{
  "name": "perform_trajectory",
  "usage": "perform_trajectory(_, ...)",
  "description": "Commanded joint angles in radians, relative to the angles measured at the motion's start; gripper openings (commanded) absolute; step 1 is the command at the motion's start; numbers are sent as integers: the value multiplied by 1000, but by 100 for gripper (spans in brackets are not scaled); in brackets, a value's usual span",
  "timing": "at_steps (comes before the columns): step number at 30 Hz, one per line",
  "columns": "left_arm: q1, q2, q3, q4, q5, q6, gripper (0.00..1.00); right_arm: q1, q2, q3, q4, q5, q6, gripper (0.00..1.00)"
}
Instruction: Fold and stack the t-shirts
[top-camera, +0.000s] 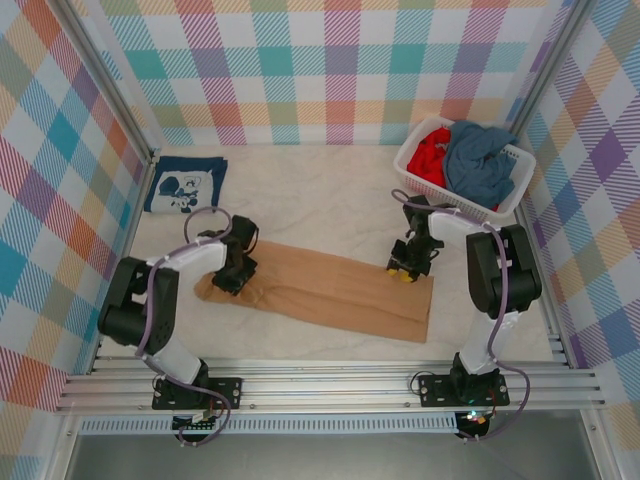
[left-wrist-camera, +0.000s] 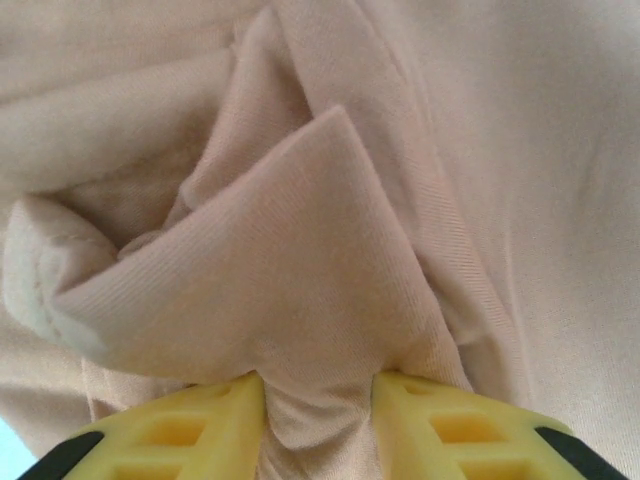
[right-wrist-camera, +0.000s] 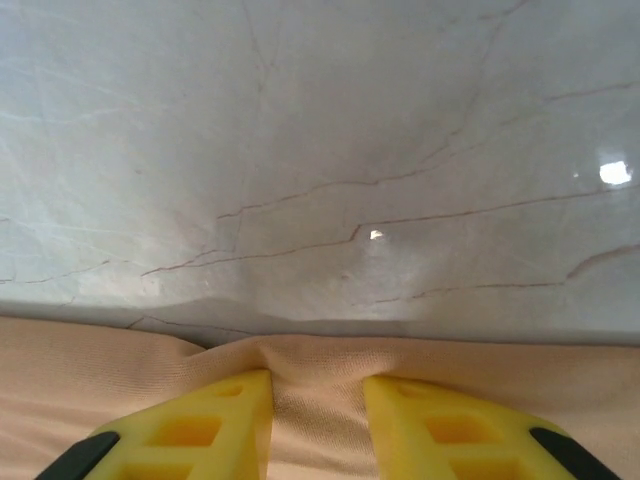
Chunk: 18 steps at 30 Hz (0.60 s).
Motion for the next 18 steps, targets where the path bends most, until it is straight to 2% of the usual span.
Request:
perform_trajectory(1,30,176,100,96,23,111,37,-3,-4,-67,-38,49,75,33)
perform_trajectory(4,35,351,336,78,48,196,38,-2,-51,-114,-54,63,153,33)
perform_trajectory(8,31,603,711,14,117,270,39,33,-108,-208,-4,-16,277,35)
perform_trajectory(12,20,829,1109,-66,187,329,40,173,-139,-277,72,-76,445,37)
perform_trajectory(16,12,1060,1512,-134,306,346,40,306,-76,-279,151,-129,582,37)
perform_trajectory(18,10,1144,1637,-116,367,324,40,353,-33,-244,159,-146,618,37)
